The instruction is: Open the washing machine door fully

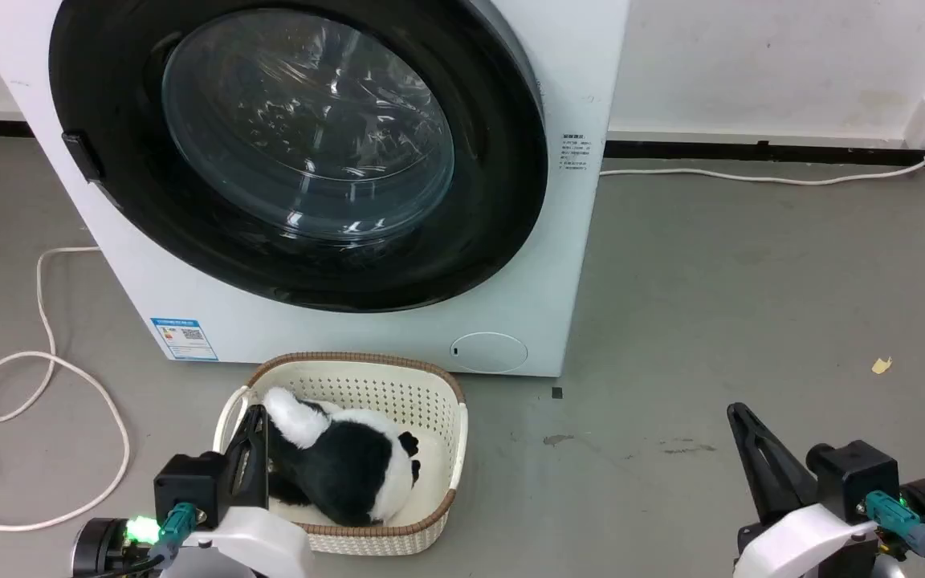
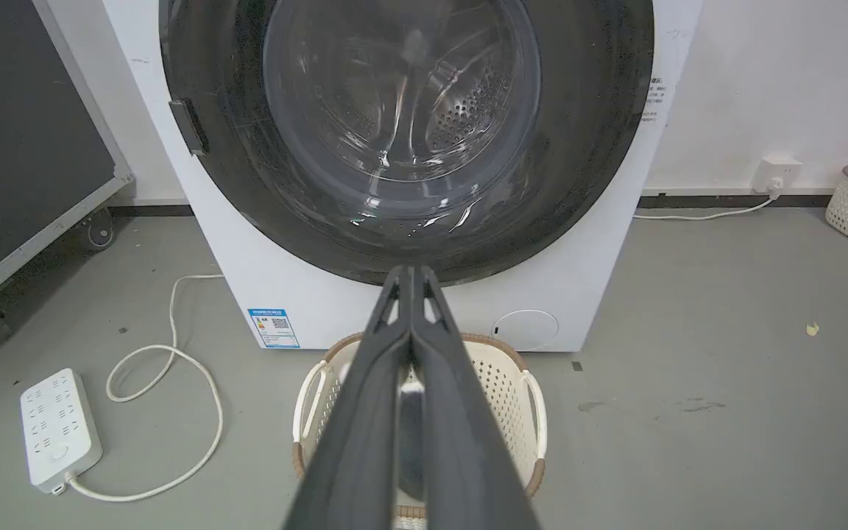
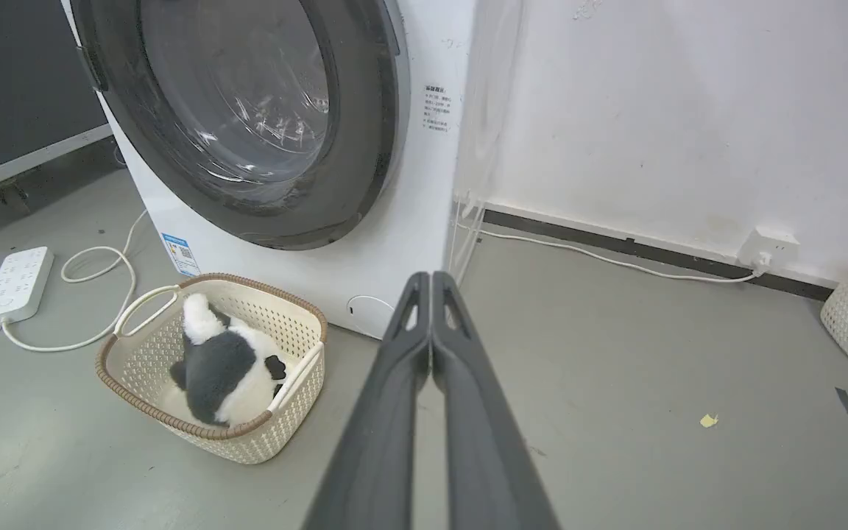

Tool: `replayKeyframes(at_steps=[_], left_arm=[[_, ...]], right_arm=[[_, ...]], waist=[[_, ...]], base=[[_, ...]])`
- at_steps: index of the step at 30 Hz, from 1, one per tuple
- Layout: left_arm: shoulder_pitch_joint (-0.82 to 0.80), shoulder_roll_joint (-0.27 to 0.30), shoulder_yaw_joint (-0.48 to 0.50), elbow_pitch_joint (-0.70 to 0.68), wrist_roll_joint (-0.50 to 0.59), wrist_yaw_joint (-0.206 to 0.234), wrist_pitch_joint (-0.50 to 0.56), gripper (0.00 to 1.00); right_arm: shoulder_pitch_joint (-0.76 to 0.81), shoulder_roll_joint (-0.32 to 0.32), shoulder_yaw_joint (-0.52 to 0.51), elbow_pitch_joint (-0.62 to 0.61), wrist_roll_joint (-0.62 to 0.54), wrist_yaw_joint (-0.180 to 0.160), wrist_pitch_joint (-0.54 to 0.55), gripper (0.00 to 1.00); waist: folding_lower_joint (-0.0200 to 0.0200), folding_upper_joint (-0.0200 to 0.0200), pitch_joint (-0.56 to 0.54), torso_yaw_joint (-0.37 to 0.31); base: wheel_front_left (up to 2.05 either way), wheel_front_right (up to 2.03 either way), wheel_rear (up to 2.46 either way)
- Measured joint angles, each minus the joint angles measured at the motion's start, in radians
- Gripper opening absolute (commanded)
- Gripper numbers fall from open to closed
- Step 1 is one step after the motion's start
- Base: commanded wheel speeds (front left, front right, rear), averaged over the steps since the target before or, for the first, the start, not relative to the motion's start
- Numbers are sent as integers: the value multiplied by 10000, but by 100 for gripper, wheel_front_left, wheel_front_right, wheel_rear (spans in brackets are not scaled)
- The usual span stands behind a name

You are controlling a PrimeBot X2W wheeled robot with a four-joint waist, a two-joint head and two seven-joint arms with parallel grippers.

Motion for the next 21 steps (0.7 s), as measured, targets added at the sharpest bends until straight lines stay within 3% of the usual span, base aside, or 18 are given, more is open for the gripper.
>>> replayKeyframes(at_steps=[21], left_arm=[[0, 0, 4, 0, 0, 0, -2, 0]], right_arm=[[0, 0, 2, 0, 0, 0, 0, 0]], waist=[[0, 0, 0, 0]], base=[[0, 0, 0]])
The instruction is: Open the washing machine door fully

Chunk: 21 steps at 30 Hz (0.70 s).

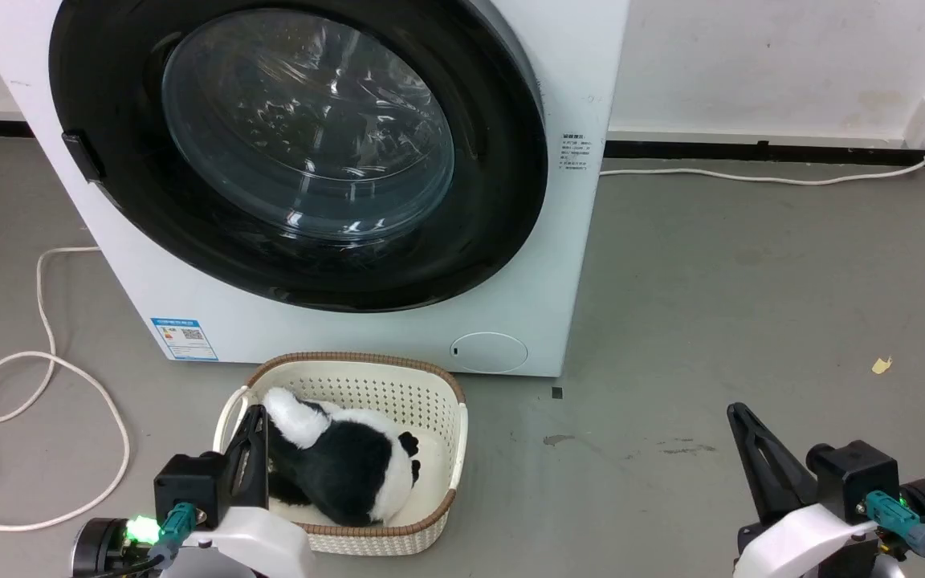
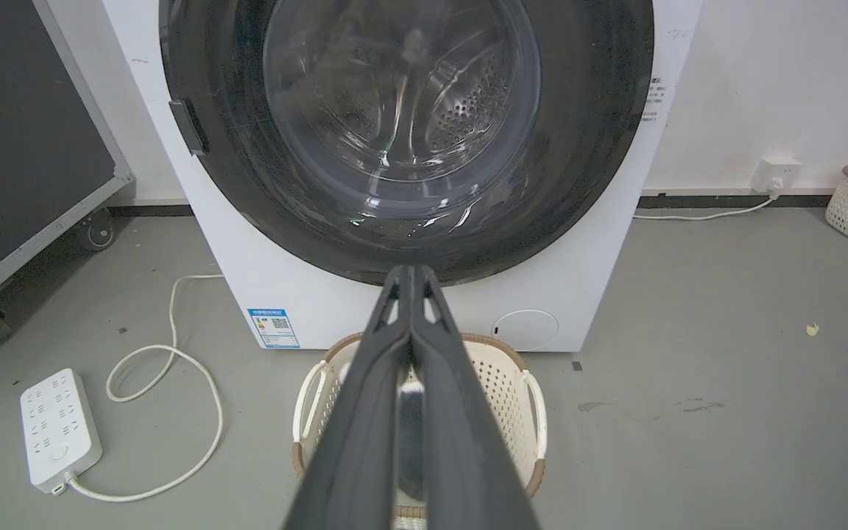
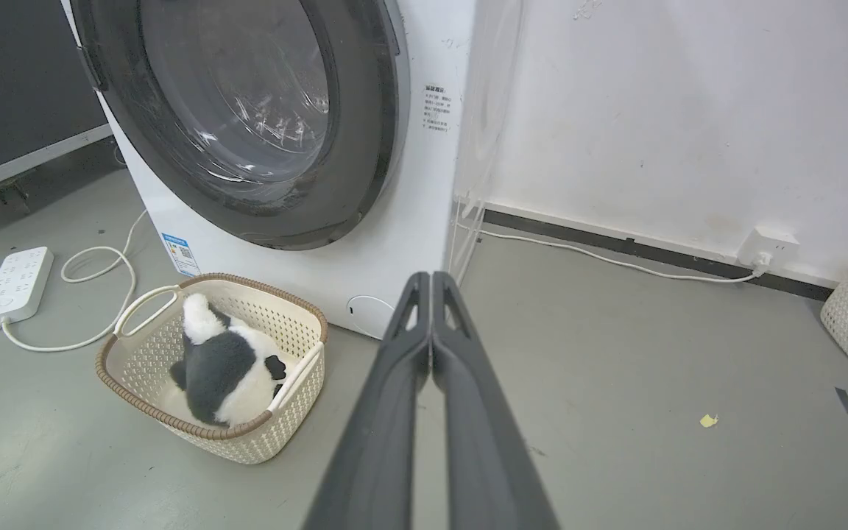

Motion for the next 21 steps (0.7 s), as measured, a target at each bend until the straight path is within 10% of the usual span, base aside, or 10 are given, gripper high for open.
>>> replayKeyframes(at_steps=[10, 11, 21], left_arm=[[0, 0, 2, 0, 0, 0, 0, 0], [0, 0, 2, 0, 0, 0, 0, 100], [1, 0, -44, 8, -29, 0, -94, 100]], right_arm=[[0, 0, 2, 0, 0, 0, 0, 0], [0, 0, 2, 0, 0, 0, 0, 100], [4, 0, 36, -4, 35, 0, -84, 100]], waist=[[0, 0, 0, 0], [0, 0, 0, 0], [0, 0, 23, -1]], base=[[0, 0, 0], [0, 0, 0], [0, 0, 0]])
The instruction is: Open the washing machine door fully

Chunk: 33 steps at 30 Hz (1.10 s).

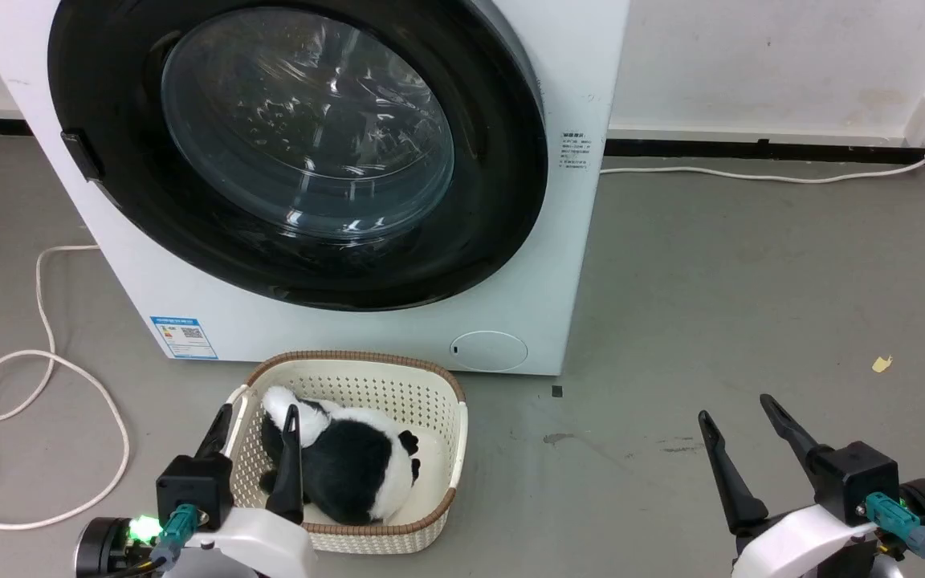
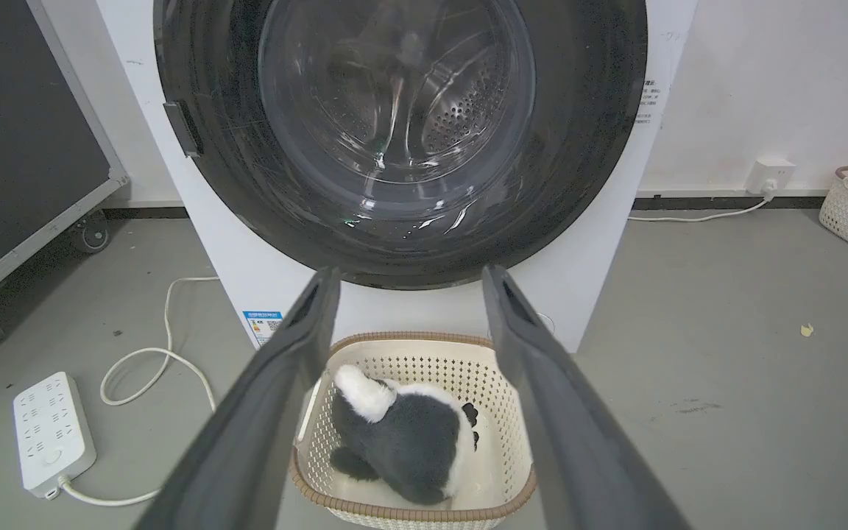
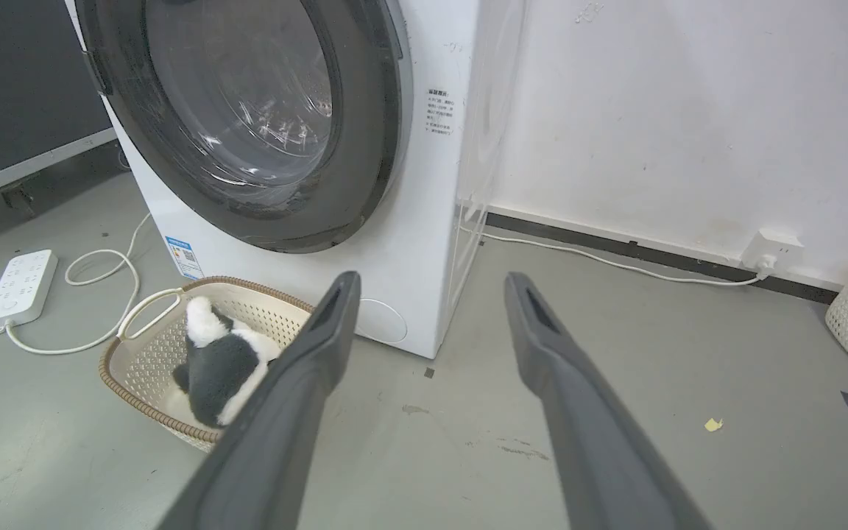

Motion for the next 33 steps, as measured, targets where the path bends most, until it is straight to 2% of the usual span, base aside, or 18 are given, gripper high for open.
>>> replayKeyframes(at_steps=[18, 29, 31, 33], left_arm=[[-24, -2, -276, -100, -140, 90, -359, 100], [-257, -4, -644, -297, -284, 286, -621, 100], [-365, -4, -802, -345, -370, 364, -738, 100], [-385, -2, -836, -347, -435, 395, -798, 100]], right_arm=[[-146, -155, 48, -75, 75, 0, -349, 100], [-1386, -888, 228, -105, 706, 0, -487, 100], [-2100, -1256, 399, -104, 1129, 0, -426, 100], [-2334, -1346, 431, -86, 1292, 0, -384, 100]], waist=[[0, 0, 514, 228], [1, 0, 1179, 575], [1, 0, 1467, 770], [1, 0, 1544, 848]], base=[[0, 0, 0], [0, 0, 0], [0, 0, 0], [0, 0, 0]])
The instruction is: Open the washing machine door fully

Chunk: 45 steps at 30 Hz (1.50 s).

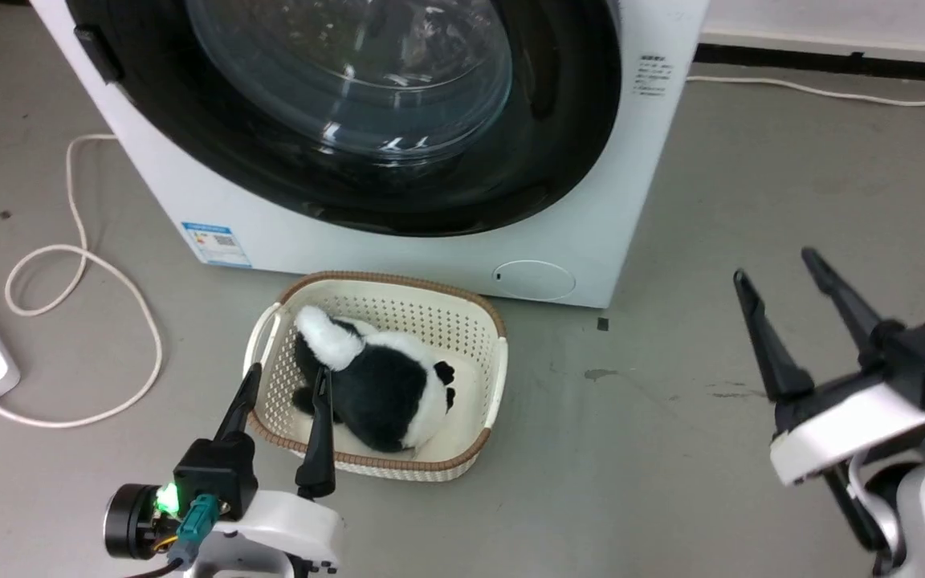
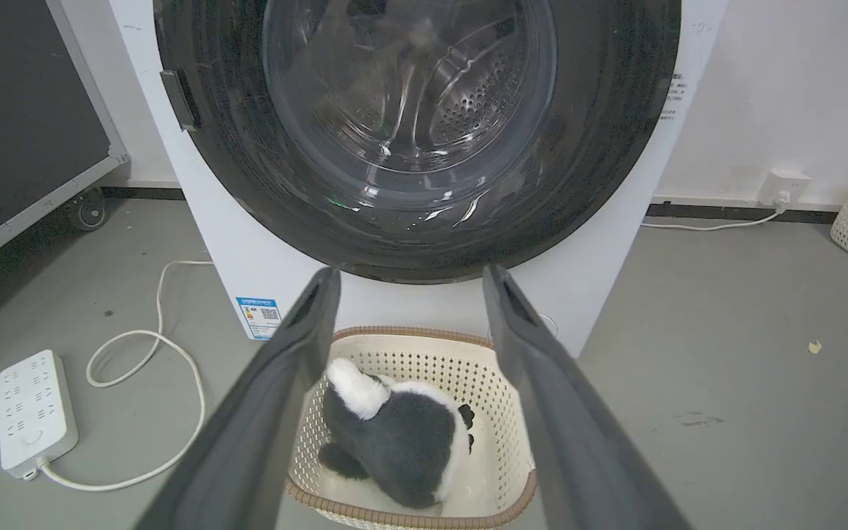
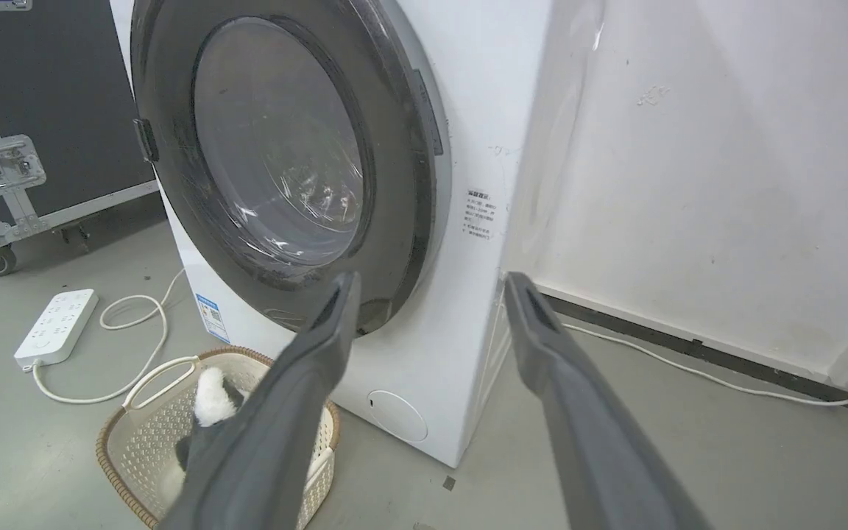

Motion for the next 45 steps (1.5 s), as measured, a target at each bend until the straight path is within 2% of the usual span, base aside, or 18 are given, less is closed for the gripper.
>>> replayKeyframes(at_steps=[2, 3, 4, 5, 18, 22, 23, 30, 36, 45], left_arm=[[-59, -2, -56, 0, -31, 44, -12, 100], [-96, -2, -79, 0, -42, 56, -35, 100], [-130, -2, -94, -4, -73, 58, -77, 100], [-157, -2, -111, -8, -92, 58, -100, 100], [-394, -2, -410, -209, -263, 240, -355, 100], [-448, -2, -585, -261, -332, 322, -443, 100], [-602, -2, -667, -288, -366, 355, -504, 100], [-800, -2, -915, -360, -523, 520, -629, 100], [-898, 0, -1081, -389, -625, 663, -782, 100], [-1023, 0, -1384, -489, -779, 790, -966, 100]], right_arm=[[-241, -58, 4, 42, 174, 0, 15, 100], [-362, -75, 13, 75, 263, 0, 58, 40], [-488, -94, 27, 107, 351, 0, 94, 40], [-609, -105, 33, 140, 454, 0, 104, 0], [-2409, -36, -399, 871, 2520, -2, 913, 0], [-3098, -4, -667, 1384, 2824, -2, 1191, 0], [-3638, 44, -863, 1831, 3106, -4, 1415, 0], [-4949, 286, -1409, 2809, 4044, -6, 2236, 0], [-6078, 593, -2065, 3875, 5118, -8, 3423, 0], [-7880, 571, -3131, 5632, 6008, -12, 5049, 0]], waist=[[0, 0, 54, 88], [0, 0, 76, 127], [0, 0, 98, 163], [-1, 0, 119, 197], [-1, 0, 730, 605], [-1, 0, 983, 767], [-1, 0, 1159, 905], [0, 0, 1575, 1227], [0, 0, 1903, 1481], [-1, 0, 2361, 1833]], base=[[0, 0, 0], [0, 0, 0], [0, 0, 0], [0, 0, 0], [0, 0, 0], [0, 0, 0], [0, 0, 0], [0, 0, 0], [0, 0, 0], [0, 0, 0]])
